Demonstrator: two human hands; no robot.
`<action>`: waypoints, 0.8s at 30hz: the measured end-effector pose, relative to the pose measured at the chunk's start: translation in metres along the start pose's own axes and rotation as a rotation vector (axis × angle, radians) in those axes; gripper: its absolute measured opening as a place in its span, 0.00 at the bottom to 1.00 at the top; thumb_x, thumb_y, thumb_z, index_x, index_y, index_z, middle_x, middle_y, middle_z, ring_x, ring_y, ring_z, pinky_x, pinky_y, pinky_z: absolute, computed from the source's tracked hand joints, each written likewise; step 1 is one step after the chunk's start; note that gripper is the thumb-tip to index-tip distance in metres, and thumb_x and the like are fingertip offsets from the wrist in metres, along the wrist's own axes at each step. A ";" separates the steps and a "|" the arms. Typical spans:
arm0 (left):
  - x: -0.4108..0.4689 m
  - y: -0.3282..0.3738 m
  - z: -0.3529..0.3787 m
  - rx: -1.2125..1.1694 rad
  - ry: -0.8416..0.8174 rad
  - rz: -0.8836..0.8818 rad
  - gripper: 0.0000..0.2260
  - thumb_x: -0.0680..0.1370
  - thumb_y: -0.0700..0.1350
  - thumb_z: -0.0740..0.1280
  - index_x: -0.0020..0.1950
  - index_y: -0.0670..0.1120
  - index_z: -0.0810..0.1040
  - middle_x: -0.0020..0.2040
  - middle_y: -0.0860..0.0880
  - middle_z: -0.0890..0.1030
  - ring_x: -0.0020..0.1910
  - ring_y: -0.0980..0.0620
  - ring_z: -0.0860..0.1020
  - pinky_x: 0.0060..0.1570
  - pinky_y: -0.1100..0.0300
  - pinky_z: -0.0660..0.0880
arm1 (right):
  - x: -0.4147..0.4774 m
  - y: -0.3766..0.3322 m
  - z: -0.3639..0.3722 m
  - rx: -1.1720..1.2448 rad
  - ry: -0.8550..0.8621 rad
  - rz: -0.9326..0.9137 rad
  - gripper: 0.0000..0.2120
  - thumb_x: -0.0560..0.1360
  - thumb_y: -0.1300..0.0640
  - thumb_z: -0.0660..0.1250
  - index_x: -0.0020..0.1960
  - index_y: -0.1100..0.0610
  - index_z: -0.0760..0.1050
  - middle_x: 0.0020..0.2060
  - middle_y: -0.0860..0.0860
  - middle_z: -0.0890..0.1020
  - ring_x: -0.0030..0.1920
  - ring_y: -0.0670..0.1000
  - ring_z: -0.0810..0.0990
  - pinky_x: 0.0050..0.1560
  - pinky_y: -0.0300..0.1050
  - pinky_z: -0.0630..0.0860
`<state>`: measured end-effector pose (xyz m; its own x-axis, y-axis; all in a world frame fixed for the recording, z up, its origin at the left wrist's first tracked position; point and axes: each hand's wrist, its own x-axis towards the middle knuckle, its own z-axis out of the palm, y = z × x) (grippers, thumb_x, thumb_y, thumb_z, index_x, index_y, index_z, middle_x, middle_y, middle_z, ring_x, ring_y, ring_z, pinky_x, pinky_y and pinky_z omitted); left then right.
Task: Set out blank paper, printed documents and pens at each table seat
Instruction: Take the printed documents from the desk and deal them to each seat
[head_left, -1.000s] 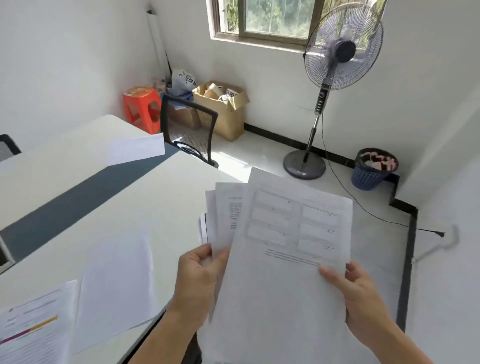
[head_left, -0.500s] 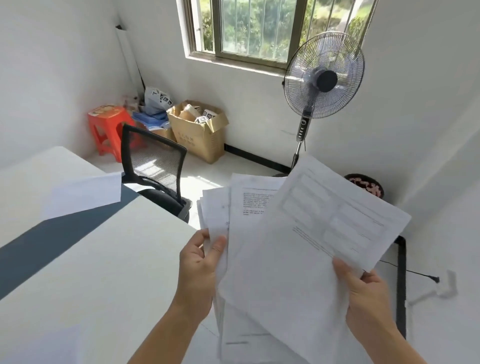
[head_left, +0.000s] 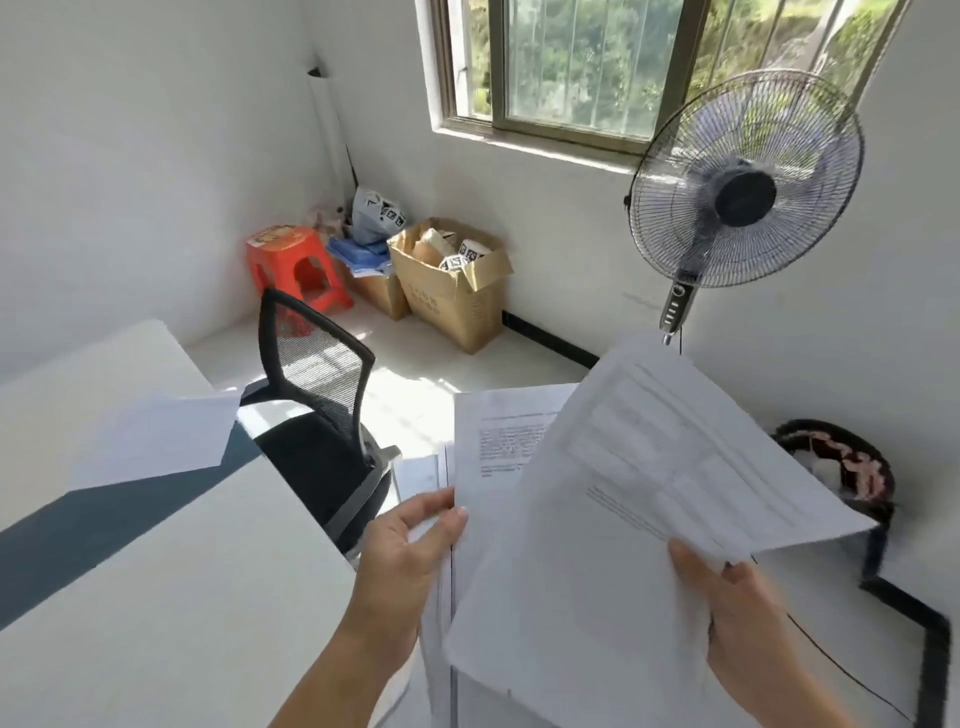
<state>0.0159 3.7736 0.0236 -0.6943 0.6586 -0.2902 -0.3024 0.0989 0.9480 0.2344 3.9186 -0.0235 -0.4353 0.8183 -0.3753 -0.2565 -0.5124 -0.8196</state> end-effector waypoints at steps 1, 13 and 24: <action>0.009 0.003 0.007 0.010 0.043 0.007 0.07 0.73 0.37 0.71 0.50 0.41 0.84 0.48 0.43 0.86 0.49 0.40 0.84 0.60 0.40 0.76 | 0.018 -0.006 0.000 -0.020 -0.024 0.029 0.11 0.77 0.66 0.62 0.56 0.61 0.79 0.50 0.58 0.86 0.48 0.57 0.86 0.42 0.49 0.84; 0.064 0.021 -0.037 -0.024 0.516 0.097 0.11 0.72 0.35 0.72 0.50 0.49 0.85 0.49 0.58 0.86 0.54 0.69 0.78 0.58 0.65 0.69 | 0.178 -0.002 0.102 -0.277 -0.301 0.361 0.17 0.71 0.66 0.68 0.60 0.62 0.78 0.52 0.60 0.85 0.51 0.62 0.85 0.51 0.57 0.82; 0.100 0.048 -0.155 -0.234 0.832 0.128 0.17 0.75 0.36 0.69 0.61 0.52 0.80 0.63 0.48 0.80 0.60 0.46 0.79 0.63 0.44 0.74 | 0.262 0.032 0.271 -0.584 -0.645 0.587 0.16 0.72 0.64 0.68 0.59 0.65 0.78 0.53 0.63 0.84 0.49 0.64 0.85 0.47 0.55 0.83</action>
<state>-0.1690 3.7289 0.0204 -0.9559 -0.1136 -0.2708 -0.2523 -0.1542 0.9553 -0.1214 4.0457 -0.0309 -0.7780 0.0994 -0.6203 0.5255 -0.4380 -0.7293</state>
